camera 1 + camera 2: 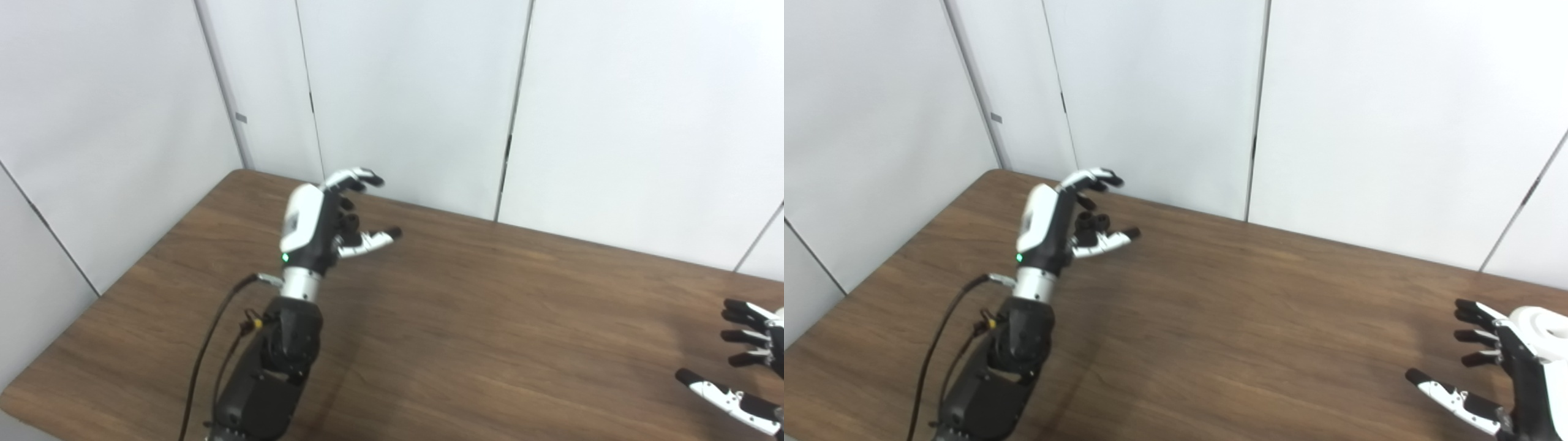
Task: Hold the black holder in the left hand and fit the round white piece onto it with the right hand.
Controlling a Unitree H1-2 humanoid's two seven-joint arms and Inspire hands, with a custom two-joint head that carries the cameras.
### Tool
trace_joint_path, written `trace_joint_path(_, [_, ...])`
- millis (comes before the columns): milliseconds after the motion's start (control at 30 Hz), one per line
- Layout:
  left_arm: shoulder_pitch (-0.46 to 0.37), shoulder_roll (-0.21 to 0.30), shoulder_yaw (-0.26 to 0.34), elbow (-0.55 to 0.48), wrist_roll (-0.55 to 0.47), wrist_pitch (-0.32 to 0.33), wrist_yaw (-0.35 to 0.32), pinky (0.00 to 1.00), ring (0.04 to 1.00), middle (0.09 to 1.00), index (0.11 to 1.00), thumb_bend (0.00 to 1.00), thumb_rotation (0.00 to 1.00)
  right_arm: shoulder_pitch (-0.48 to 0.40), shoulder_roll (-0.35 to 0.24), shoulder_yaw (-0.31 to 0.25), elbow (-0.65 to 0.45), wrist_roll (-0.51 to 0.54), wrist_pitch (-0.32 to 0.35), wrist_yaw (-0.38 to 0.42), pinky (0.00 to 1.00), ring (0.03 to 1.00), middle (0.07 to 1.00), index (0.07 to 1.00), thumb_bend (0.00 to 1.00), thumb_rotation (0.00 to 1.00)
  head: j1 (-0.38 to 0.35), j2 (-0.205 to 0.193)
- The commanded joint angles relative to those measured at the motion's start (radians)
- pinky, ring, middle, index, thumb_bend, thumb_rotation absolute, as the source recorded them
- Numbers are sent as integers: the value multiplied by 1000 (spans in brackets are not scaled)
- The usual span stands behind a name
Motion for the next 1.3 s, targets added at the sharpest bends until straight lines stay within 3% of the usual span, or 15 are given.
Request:
trace_joint_path(0, [-50, 34, 18, 4, 32, 7, 44, 600, 743, 788, 647, 830, 139, -33, -13, -9, -24, 3, -28, -9, 496, 663, 745, 753, 607, 83, -1, 1])
trace_joint_path(267, [-83, 76, 36, 92, 57, 16, 131, 609, 757, 805, 669, 844, 163, -30, -14, -9, -16, 4, -32, -10, 502, 664, 745, 754, 603, 108, 7, 2])
trace_joint_path(467, [-99, 110, 36, 100, 92, 106, 113, 717, 864, 881, 706, 875, 204, -29, -14, -9, -16, 6, -37, -10, 495, 654, 742, 751, 598, 116, 9, 6])
trace_joint_path(600, [-113, 120, 26, 79, 134, 233, 77, 747, 922, 925, 714, 934, 256, -27, -17, -9, -13, 8, -40, -9, 503, 662, 746, 753, 598, 115, 9, 6])
trace_joint_path(667, [-117, 125, 18, 84, 147, 266, 77, 761, 936, 935, 714, 945, 263, -27, -17, -9, -14, 7, -38, -9, 503, 663, 746, 753, 598, 112, 7, 9])
trace_joint_path(967, [-127, 146, -4, 163, 149, 314, 102, 759, 925, 895, 647, 968, 295, -22, -21, -16, -32, 13, -23, -2, 487, 657, 745, 753, 594, 185, 9, 15])
trace_joint_path(1267, [-136, 177, -51, 272, 138, 358, 80, 748, 929, 906, 623, 1000, 404, -20, -25, -17, -36, 16, -29, 1, 490, 652, 742, 747, 593, 185, 10, 21])
